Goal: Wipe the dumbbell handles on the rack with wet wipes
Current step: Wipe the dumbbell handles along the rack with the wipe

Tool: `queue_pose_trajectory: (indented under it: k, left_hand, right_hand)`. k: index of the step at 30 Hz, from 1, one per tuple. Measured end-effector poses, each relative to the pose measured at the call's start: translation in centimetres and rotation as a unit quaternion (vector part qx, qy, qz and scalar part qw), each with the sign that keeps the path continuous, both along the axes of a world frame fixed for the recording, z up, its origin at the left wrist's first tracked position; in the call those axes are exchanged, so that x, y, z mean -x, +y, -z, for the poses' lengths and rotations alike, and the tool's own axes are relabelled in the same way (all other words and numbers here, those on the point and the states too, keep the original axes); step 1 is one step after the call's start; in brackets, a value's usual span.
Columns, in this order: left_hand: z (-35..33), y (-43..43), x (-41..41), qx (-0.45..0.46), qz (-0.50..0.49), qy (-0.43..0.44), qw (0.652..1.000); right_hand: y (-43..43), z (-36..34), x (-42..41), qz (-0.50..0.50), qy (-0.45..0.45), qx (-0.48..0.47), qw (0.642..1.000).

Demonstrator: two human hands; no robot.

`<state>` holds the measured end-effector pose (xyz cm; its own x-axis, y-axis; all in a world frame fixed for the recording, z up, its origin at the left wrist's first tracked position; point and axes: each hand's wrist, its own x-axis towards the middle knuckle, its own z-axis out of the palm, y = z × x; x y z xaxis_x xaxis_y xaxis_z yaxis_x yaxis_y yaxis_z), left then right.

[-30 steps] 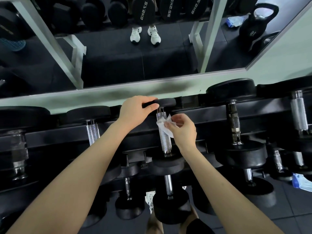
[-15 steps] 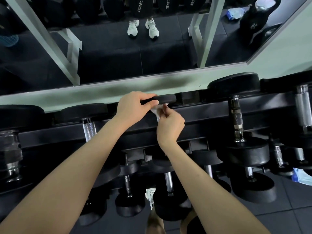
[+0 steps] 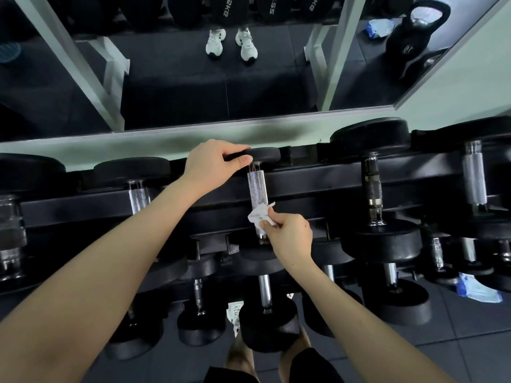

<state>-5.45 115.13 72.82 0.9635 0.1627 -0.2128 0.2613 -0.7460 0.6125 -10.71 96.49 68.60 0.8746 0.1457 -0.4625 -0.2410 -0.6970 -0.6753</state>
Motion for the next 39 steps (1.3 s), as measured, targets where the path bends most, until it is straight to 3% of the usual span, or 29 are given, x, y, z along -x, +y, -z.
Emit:
queue_pose_trajectory:
  k: [6,11,16,21,27,33,39]
  left_hand:
    - [0.0,-0.1,0.0,0.003,0.000,0.002,1.000]
    - [0.2,-0.2,0.2,0.003,-0.007,-0.007,1.000]
    - [0.3,-0.2,0.2,0.004,-0.013,-0.007,1.000]
    - [0.5,0.0,0.1,0.012,-0.022,-0.003,1.000]
    - [0.9,-0.3,0.2,0.009,-0.039,-0.012,0.999]
    - [0.7,-0.2,0.5,0.030,-0.047,0.000,0.998]
    - [-0.2,-0.9,0.5,0.017,-0.049,0.013,0.999]
  right_hand:
    - [-1.0,0.2,-1.0,-0.062,0.031,0.046,0.997]
    - [-1.0,0.6,-1.8,0.010,0.082,-0.079,0.993]
    - [-1.6,0.9,-1.6,-0.058,0.067,-0.025,0.996]
    - [1.0,0.3,-5.9,0.066,0.107,-0.153,0.980]
    - [3.3,-0.1,-8.0,0.140,0.082,-0.210,0.964]
    - [1.0,0.8,-4.3,0.096,0.077,-0.204,0.971]
    - [-2.5,1.1,-1.2,-0.074,0.050,-0.075,0.993]
